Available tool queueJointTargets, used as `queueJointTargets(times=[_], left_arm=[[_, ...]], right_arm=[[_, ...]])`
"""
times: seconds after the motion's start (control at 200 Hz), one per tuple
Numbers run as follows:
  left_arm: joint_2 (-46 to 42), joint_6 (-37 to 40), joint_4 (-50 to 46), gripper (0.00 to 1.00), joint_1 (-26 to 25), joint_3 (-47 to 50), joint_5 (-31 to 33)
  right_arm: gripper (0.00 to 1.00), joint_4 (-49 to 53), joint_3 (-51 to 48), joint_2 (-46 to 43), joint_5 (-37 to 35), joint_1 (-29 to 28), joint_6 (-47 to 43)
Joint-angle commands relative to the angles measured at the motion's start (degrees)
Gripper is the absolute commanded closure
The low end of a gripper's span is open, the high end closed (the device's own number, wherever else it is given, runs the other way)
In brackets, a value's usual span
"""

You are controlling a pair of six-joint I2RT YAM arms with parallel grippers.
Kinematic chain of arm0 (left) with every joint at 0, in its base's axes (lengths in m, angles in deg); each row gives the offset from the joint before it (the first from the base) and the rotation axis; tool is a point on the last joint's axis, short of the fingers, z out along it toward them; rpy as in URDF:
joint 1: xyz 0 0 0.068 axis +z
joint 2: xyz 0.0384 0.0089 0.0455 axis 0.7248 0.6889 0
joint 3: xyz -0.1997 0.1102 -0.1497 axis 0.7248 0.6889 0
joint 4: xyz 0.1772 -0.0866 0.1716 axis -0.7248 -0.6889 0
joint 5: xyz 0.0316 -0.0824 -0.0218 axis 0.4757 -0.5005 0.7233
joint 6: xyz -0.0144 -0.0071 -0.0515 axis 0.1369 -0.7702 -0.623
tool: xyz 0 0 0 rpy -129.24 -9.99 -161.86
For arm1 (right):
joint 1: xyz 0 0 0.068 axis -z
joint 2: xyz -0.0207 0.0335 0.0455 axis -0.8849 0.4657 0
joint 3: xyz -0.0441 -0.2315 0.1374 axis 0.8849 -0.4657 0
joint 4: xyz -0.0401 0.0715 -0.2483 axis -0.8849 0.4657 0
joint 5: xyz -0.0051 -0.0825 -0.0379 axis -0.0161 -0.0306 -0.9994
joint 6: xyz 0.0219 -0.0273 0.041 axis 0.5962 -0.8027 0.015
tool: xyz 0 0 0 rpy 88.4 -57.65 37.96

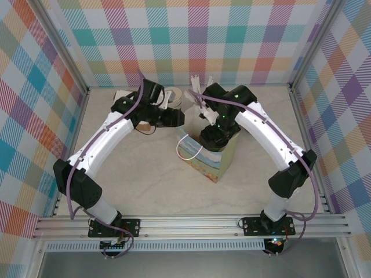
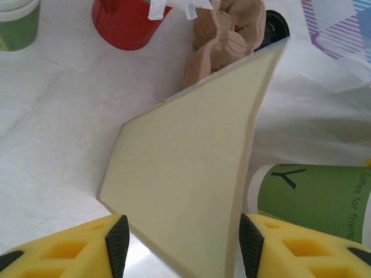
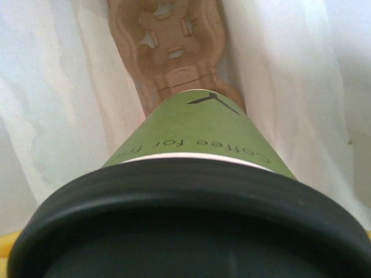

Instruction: Pack the takeout coffee

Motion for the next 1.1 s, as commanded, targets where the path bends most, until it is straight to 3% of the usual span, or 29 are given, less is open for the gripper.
queueJointTargets(times=[0.0,0.46,0.73,1.095], left_arm=[[0.8,2.4,-2.8,0.47,-0.1,-2.6,2.3],[5.7,5.2,-4.0,0.55,0.6,-8.2,3.3],[7.6,6.1,-4.5,0.56,0.7,-10.4,2.0],[7.5,6.9,-5.6,0.54,0.7,-10.9,2.4]], right_arm=[[0.16,-0.8,-1.5,1.4,1.4,0.3,-2.1],[0.17,-1.8,-2.9,1.4,7.2,-0.6,-3.9],[0.17,-2.9,-2.9,2.4,0.2,-0.7,-5.5],[0.16,-5.3,-5.6,2.7,0.1,-0.5,-9.7]])
